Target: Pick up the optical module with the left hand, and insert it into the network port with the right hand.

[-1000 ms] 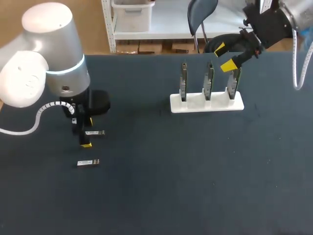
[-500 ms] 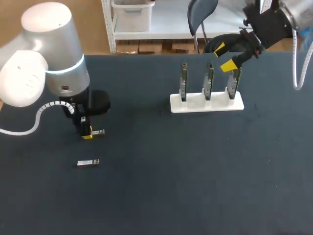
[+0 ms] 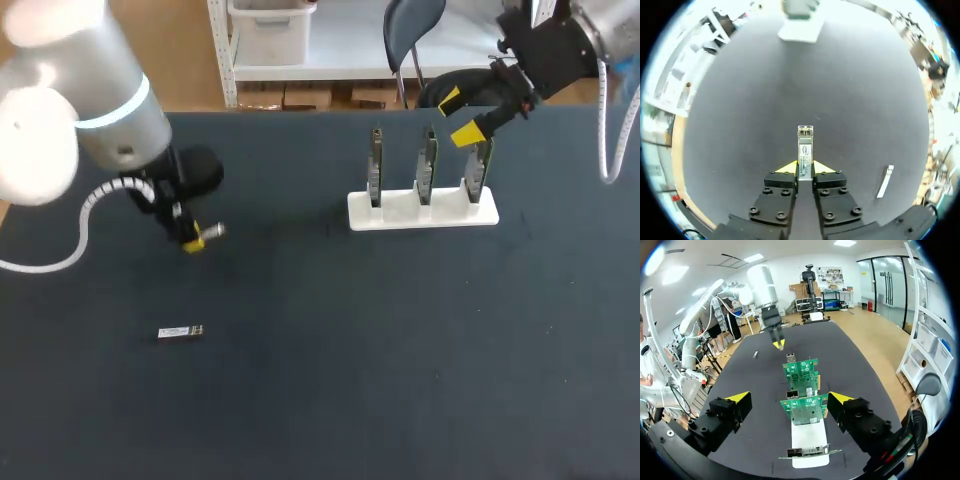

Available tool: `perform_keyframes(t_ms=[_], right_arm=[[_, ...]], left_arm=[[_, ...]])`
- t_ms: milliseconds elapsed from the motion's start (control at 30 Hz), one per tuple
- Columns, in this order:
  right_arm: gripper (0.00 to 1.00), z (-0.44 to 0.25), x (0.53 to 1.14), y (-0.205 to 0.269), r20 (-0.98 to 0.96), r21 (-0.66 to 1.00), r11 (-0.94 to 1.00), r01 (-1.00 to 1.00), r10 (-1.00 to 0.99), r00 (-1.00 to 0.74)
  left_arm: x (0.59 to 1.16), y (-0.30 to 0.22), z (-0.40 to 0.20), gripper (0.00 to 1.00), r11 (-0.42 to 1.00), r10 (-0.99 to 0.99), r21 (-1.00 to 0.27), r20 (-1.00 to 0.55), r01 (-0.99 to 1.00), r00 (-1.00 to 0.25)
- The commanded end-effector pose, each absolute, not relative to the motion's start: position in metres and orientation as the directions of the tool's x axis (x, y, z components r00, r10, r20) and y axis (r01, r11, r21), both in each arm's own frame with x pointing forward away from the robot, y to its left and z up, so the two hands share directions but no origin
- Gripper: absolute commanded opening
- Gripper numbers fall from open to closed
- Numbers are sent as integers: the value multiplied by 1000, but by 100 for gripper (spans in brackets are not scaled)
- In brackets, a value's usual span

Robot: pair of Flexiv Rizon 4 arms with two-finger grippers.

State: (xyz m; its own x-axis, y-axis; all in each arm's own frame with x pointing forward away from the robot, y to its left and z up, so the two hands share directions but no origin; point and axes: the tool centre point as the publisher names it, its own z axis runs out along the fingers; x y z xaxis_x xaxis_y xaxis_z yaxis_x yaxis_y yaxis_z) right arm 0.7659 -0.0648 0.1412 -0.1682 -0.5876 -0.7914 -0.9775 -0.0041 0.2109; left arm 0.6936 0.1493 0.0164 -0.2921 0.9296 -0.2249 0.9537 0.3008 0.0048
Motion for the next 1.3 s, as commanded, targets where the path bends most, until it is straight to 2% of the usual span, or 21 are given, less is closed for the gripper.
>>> perform_keyframes(t_ms=[33, 267, 333, 467, 800, 1200, 1300], right_arm=[[100, 141, 763, -65, -792, 205, 2, -979, -588, -167], [100, 141, 763, -65, -792, 205, 2, -979, -588, -167], [100, 141, 763, -65, -792, 205, 2, -979, -588, -167], [100, 141, 763, -65, -792, 205, 2, -979, -588, -167], [100, 141, 763, -65, -792, 205, 2, -979, -588, -167], [100, 141, 763, -65, -792, 205, 2, -979, -588, -167], [100, 141, 763, -65, -792, 205, 2, -979, -588, -167]], left_arm=[[724, 147, 48, 0, 439, 804, 17, -455, 898, -384], [780, 95, 128, 0, 476, 617, 58, -733, 877, -286], [791, 78, 147, 0, 467, 604, 99, -762, 879, -235], [807, 40, 182, 0, 440, 498, 96, -853, 893, -154], [818, -42, 218, 0, 323, 401, 128, -916, 938, -13], [815, -117, 222, 0, 163, 295, 112, -954, 980, 60], [813, -132, 219, 0, 134, 269, 85, -962, 987, 47]])
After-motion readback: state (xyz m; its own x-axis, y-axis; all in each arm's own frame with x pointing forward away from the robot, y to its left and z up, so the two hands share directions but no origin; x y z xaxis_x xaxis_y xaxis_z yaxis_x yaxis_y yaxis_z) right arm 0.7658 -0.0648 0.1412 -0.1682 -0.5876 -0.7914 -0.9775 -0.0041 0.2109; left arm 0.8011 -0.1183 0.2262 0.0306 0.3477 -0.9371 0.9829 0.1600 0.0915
